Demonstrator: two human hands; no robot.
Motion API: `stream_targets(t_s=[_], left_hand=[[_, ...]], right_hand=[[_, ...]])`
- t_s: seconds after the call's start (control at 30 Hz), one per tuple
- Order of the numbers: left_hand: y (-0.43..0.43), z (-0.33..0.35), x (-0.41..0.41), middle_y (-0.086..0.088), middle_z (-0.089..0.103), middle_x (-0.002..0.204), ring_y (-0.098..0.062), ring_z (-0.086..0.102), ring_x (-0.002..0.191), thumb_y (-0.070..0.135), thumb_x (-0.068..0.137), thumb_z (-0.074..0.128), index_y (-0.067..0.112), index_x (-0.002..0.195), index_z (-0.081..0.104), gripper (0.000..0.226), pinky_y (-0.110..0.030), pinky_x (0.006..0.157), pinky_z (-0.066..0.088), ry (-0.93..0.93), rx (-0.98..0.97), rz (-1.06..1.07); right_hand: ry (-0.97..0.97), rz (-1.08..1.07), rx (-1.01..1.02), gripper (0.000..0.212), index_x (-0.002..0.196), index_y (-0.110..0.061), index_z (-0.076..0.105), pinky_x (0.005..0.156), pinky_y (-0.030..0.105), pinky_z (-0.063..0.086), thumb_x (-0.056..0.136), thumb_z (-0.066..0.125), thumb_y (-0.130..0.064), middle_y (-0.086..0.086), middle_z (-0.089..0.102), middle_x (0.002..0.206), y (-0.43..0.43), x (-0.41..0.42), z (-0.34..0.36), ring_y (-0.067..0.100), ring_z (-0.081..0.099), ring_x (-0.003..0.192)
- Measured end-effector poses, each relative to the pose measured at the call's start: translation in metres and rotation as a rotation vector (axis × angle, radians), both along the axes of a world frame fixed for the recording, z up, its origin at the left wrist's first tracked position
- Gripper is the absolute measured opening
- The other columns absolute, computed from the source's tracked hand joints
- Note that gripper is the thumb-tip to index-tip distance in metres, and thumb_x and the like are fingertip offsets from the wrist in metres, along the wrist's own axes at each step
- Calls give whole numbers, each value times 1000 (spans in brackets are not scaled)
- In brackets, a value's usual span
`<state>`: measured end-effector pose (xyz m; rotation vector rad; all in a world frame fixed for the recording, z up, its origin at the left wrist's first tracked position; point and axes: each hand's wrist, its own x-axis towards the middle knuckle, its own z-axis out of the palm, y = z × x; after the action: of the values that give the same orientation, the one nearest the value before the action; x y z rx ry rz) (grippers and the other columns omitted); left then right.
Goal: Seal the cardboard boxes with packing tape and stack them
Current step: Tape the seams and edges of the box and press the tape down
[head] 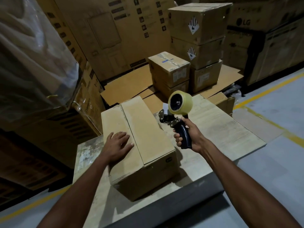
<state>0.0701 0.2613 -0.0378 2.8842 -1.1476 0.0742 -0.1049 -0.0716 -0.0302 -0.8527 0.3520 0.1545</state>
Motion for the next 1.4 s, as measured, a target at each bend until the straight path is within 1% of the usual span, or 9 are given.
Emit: stream_targets(t_s=[0.13, 0.23, 0.3, 0.4, 0.6, 0.73, 1.03, 1.23, 1.4], left_hand=[[42, -4, 10, 4, 20, 169, -13, 11, 156, 82, 92, 20, 31, 160, 30, 86, -42, 125, -1, 75, -16, -38], [54, -16, 16, 10, 10, 169, -8, 2, 157, 88, 89, 19, 38, 160, 27, 87, -47, 126, -2, 146, -96, -61], [55, -24, 17, 14, 13, 169, -4, 2, 156, 88, 87, 31, 42, 157, 32, 83, -53, 126, 2, 244, -231, -37], [53, -29, 18, 11, 21, 167, -7, 9, 156, 91, 80, 40, 37, 154, 41, 92, -38, 125, 10, 337, -387, -12], [49, -31, 11, 1, 32, 165, -14, 20, 154, 73, 84, 45, 24, 152, 48, 84, -38, 125, 17, 333, -452, 23], [36, -31, 1, -3, 38, 162, -19, 29, 152, 67, 83, 46, 18, 148, 54, 82, -34, 122, 22, 311, -479, 87], [-15, -34, -27, -9, 41, 160, -25, 32, 149, 71, 82, 38, 14, 148, 54, 88, -45, 122, 26, 262, -486, 201], [-83, -31, -76, -12, 34, 163, -26, 26, 151, 58, 93, 32, 11, 150, 49, 77, -42, 125, 15, 213, -484, 323], [-168, -30, -124, 4, 25, 168, -14, 17, 154, 64, 95, 23, 26, 152, 47, 73, -66, 118, 1, 235, -627, 608]], right_hand=[[-72, 116, 21, 57, 108, -4, 57, 67, 35, 44, 97, 55, -61, 8, 52, 82, 29, 3, 23, 20, 48, 68], [-67, 125, -69, 59, 110, -4, 59, 66, 36, 44, 95, 56, -61, 9, 54, 82, 47, 5, 30, 21, 50, 68], [-38, 104, -154, 61, 109, -4, 61, 61, 34, 43, 93, 55, -62, 8, 54, 78, 55, 4, 31, 21, 49, 64], [12, 74, -213, 60, 98, -5, 65, 56, 31, 38, 91, 55, -63, 8, 52, 74, 63, 4, 32, 19, 44, 58], [20, 14, -204, 61, 97, -5, 63, 52, 28, 33, 92, 49, -64, 5, 49, 70, 64, 2, 41, 17, 38, 55], [34, 11, -222, 59, 84, -8, 61, 51, 28, 31, 92, 47, -65, 4, 47, 69, 40, 1, 52, 16, 35, 55], [69, 20, -281, 61, 88, -7, 60, 51, 29, 32, 91, 47, -67, 4, 48, 69, -41, -10, 56, 16, 37, 54], [40, 100, -309, 61, 85, -8, 59, 51, 29, 30, 92, 45, -67, 4, 46, 68, -79, -8, 60, 16, 36, 53], [-4, 149, -353, 62, 84, -7, 60, 52, 30, 29, 92, 46, -67, 5, 47, 69, -108, 2, 69, 17, 36, 54]])
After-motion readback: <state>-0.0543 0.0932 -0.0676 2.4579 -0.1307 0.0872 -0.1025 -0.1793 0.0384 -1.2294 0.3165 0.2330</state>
